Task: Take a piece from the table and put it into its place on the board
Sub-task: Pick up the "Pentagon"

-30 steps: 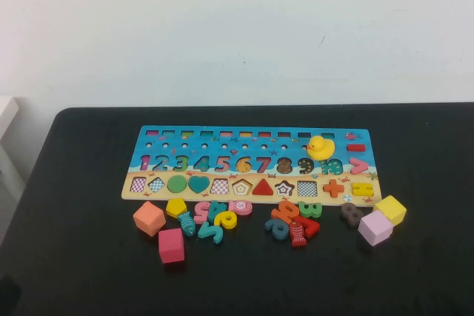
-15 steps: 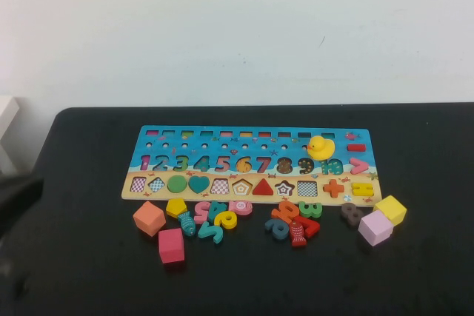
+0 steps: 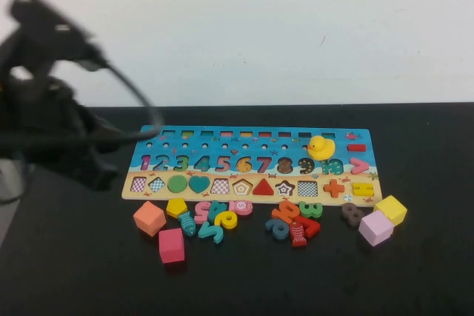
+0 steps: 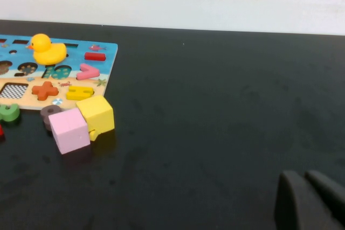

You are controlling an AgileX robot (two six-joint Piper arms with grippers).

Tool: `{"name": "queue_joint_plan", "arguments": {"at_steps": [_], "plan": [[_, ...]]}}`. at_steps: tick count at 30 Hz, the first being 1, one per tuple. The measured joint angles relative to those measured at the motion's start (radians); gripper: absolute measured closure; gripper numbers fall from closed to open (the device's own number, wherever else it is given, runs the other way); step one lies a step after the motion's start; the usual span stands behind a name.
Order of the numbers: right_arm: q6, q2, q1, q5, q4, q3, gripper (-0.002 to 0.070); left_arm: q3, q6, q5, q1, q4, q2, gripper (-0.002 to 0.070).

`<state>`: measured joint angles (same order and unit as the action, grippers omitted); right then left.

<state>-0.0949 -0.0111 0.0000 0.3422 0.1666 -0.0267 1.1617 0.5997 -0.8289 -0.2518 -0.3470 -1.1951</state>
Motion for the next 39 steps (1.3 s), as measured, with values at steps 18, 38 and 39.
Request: {"name": "queue_joint_plan", "arguments": {"at_steps": [18,38,39], "plan": [[0.0,0.0,0.0,0.0,0.0,0.0,0.0657,0.256,-0.314,-0.112,-0.177,0.308,-0.496,0.0665],[0.0,0.0,0.0,0.0,0.0,0.0,0.0657,0.422,-0.45,-0.123,-0.127,0.287,-0.818,0.0232],[0.0,0.0,0.0,0.0,0.0,0.0,0.0657,0.436,-0.45,-0.123,-0.116,0.282,-0.831,0.0232]]}}
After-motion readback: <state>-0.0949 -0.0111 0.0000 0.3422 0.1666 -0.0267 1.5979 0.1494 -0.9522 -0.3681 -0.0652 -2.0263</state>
